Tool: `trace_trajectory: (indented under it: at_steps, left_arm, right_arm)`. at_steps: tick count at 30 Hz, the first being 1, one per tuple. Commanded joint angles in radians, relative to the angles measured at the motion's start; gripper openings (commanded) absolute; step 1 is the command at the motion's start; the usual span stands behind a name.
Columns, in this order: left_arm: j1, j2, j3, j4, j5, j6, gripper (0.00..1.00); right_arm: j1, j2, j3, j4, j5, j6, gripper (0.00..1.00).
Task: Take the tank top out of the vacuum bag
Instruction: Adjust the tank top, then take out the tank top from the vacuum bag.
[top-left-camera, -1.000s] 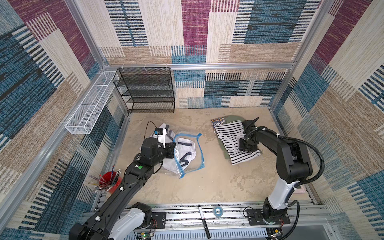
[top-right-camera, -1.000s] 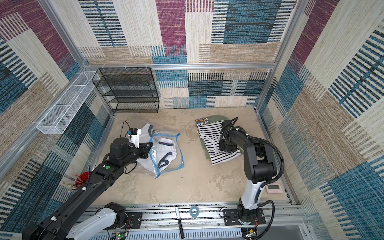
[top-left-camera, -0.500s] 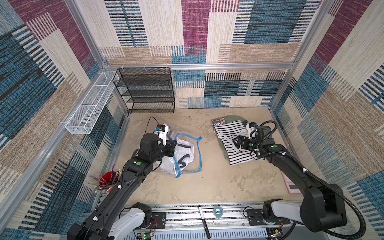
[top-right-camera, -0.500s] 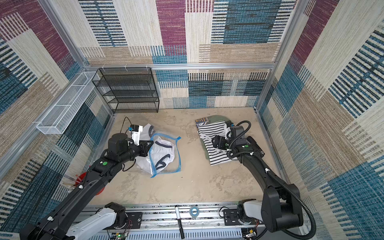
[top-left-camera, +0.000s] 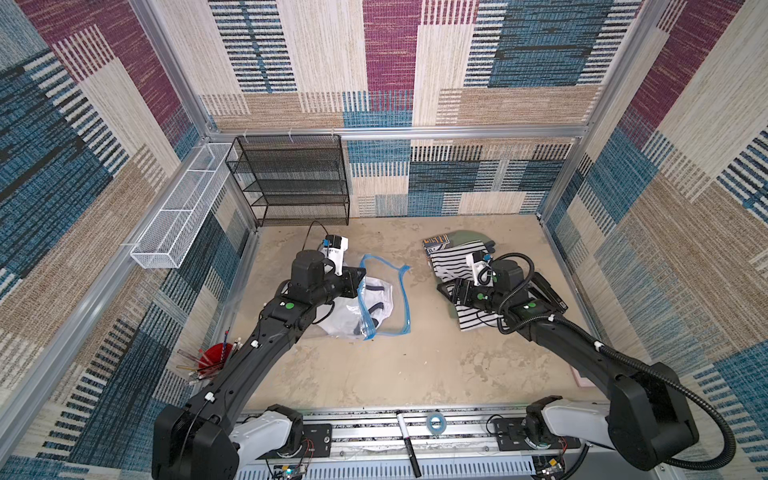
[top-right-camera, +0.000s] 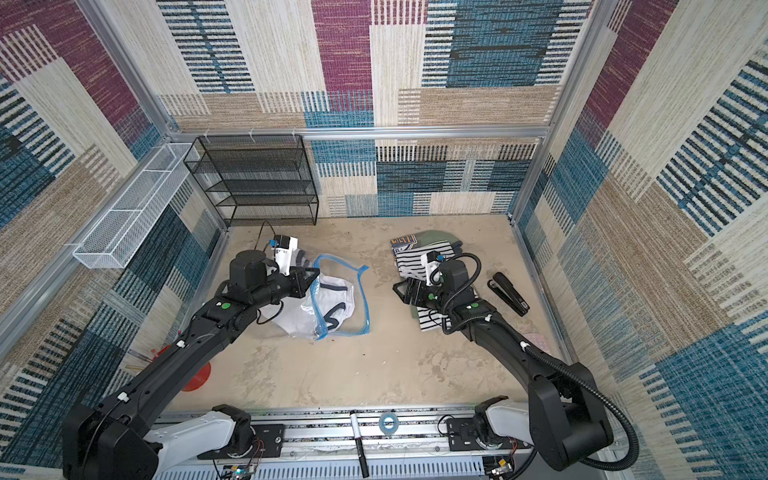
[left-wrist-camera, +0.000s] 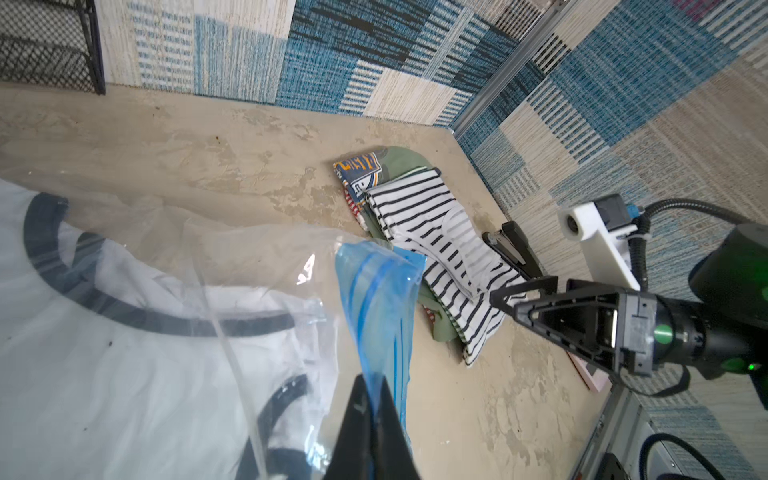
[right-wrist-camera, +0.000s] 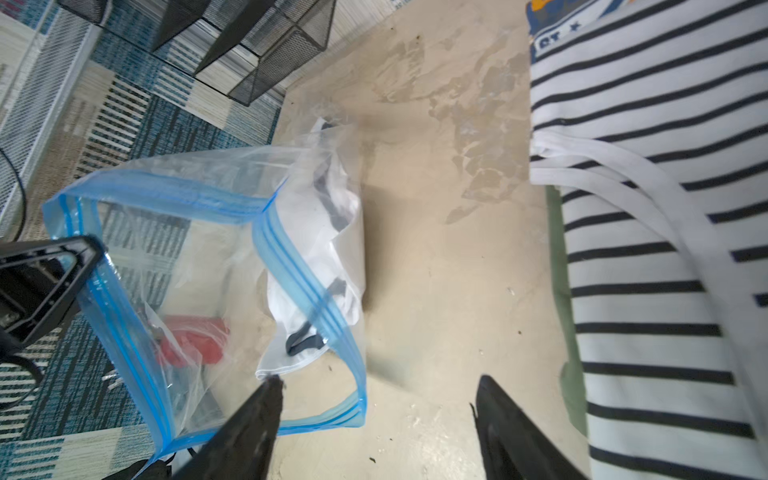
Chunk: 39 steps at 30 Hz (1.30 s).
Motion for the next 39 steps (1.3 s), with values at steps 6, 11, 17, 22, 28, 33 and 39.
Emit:
trace_trajectory:
  at_steps: [6, 11, 17, 22, 28, 33, 39]
  left_arm:
    - [-0.008, 0.08, 0.044, 0.128, 0.034, -0.044, 0.0]
    - [-0.011, 0.071, -0.048, 0.182, 0.028, -0.056, 0.0]
    - [-0.024, 0.089, -0.064, 0.2, 0.045, -0.059, 0.0]
    - [-0.044, 0.104, -0.06, 0.21, 0.054, -0.067, 0.0]
    - [-0.052, 0.079, -0.071, 0.21, 0.037, -0.072, 0.0]
    - [-0.053, 0.071, -0.069, 0.201, 0.04, -0.067, 0.0]
    - [-0.053, 0.045, -0.079, 0.187, 0.048, -0.064, 0.0]
  right_arm:
    - [0.09, 0.062, 0.058, 0.093, -0.01, 0.034, 0.62]
    - [0.153, 0.127, 0.066, 0.149, 0.011, 0.041, 0.48]
    - [0.257, 0.141, 0.077, 0.161, 0.094, 0.037, 0.45]
    - [0.357, 0.259, 0.134, 0.14, 0.197, -0.002, 0.37]
    - [0.43, 0.373, 0.191, 0.101, 0.325, -0.054, 0.32]
    - [0.437, 0.492, 0.255, 0.064, 0.309, -0.096, 0.33]
    - [0.435, 0.617, 0.383, -0.078, 0.316, -0.044, 0.35]
